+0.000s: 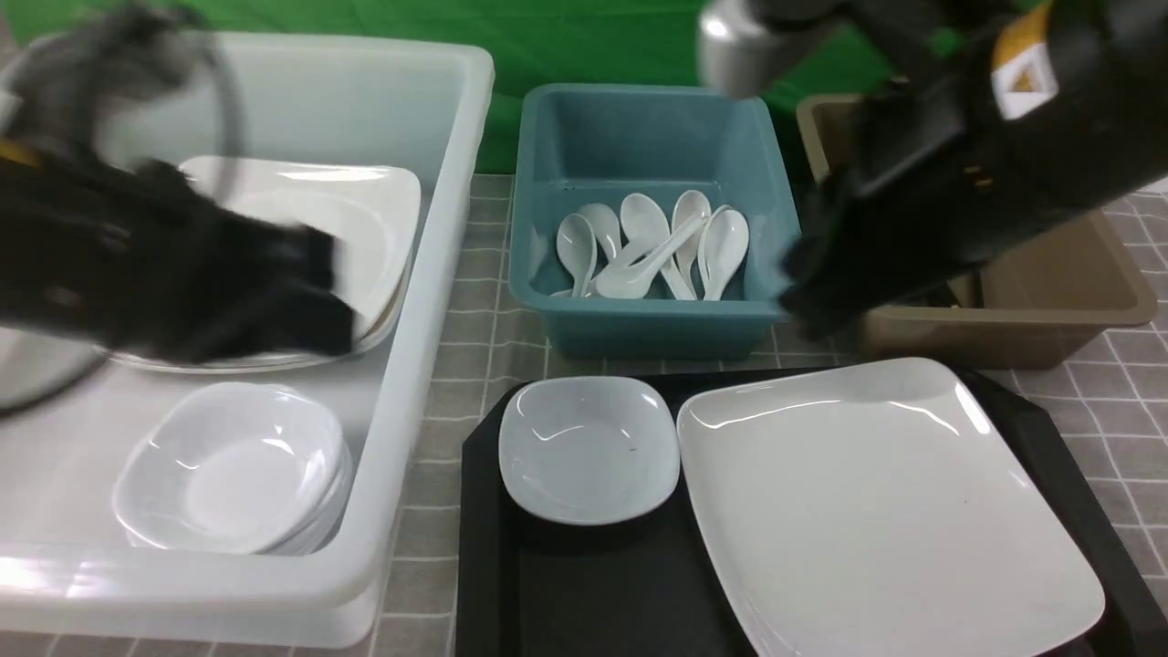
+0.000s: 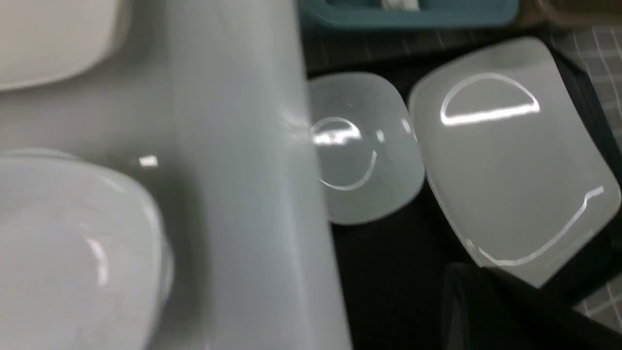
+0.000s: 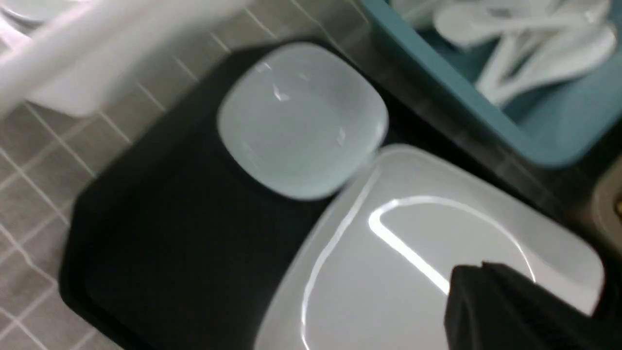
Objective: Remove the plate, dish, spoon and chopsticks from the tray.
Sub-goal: Use the left arm to grab a small plate from the dinner plate
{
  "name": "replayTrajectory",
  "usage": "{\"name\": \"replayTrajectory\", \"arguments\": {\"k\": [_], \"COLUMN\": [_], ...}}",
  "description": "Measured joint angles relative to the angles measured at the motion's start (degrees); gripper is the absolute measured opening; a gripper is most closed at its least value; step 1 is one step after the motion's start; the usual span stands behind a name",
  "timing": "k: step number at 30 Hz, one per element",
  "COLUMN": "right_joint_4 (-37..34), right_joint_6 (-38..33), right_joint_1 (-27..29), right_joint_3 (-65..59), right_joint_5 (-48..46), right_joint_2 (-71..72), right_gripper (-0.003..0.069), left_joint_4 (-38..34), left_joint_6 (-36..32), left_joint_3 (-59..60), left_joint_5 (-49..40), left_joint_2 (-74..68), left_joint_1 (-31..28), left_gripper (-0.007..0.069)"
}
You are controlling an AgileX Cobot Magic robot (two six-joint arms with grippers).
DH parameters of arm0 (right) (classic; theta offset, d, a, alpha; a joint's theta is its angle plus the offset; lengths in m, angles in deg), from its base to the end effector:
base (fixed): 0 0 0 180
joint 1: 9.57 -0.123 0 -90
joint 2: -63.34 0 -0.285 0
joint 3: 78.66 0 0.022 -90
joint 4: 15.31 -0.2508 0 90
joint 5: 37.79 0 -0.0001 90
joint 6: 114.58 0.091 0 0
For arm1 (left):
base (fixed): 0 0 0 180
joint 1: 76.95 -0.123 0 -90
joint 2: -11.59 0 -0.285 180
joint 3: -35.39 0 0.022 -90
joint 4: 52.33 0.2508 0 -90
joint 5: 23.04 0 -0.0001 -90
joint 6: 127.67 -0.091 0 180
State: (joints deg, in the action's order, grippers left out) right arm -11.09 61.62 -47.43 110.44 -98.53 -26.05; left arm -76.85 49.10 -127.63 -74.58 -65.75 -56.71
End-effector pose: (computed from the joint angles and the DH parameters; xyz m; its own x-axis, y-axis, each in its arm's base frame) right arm 0.2385 0.1780 0.4014 -0.5507 -0.5573 -0.6214 -0.6402 0.7597 -0.1140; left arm 0.2156 -0.1111 0.3352 -0.8444 0.0913 -0.5278 0.3335 0.8607 -0.3847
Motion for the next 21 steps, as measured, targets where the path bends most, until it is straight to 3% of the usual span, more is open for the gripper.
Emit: {"name": "replayTrajectory", "arguments": {"k": [3,10,14,16,17,20,21], "right_joint_4": [0.2,-0.5,-1.2,-1.2,-1.2,-1.3,-1.3], "right_joint_6": [0.9,1.5,1.6,1.7,1.7,2.4,2.5], "right_joint_1": [4.5,7.1,7.1,7.1,7.1,7.1,7.1], "right_joint_3": [-2.1,-11.5,-17.4,-20.0,-20.4,-22.4,-22.5], "right_joint_5": [-2.6,-2.2,0.9,2.2,2.4,3.8,4.1], "right_joint_2": [1.1,4.9,9.1,11.7,12.4,16.5,16.8], "right_gripper": [0.0020,0.0020,0.0020,0.0020,0.0020,0.0020,0.0020], "left_joint_4": [6.4,14.4,22.2,26.9,27.5,30.1,30.1], "left_joint_6": [3.2,4.1,4.1,4.1,4.1,4.1,4.1], "left_joint_3": [-1.0,-8.7,-13.1,-14.1,-14.2,-14.2,-14.2], "left_joint_5": [2.1,2.2,2.6,4.4,4.7,8.4,8.7], "left_joint_2": [-6.7,-21.1,-27.9,-31.7,-32.6,-37.2,-37.4], "left_joint_1": [9.9,20.9,24.1,25.2,25.3,25.5,25.5], "left_gripper": [0.0002,0.0076,0.0220,0.0337,0.0356,0.0505,0.0515]}}
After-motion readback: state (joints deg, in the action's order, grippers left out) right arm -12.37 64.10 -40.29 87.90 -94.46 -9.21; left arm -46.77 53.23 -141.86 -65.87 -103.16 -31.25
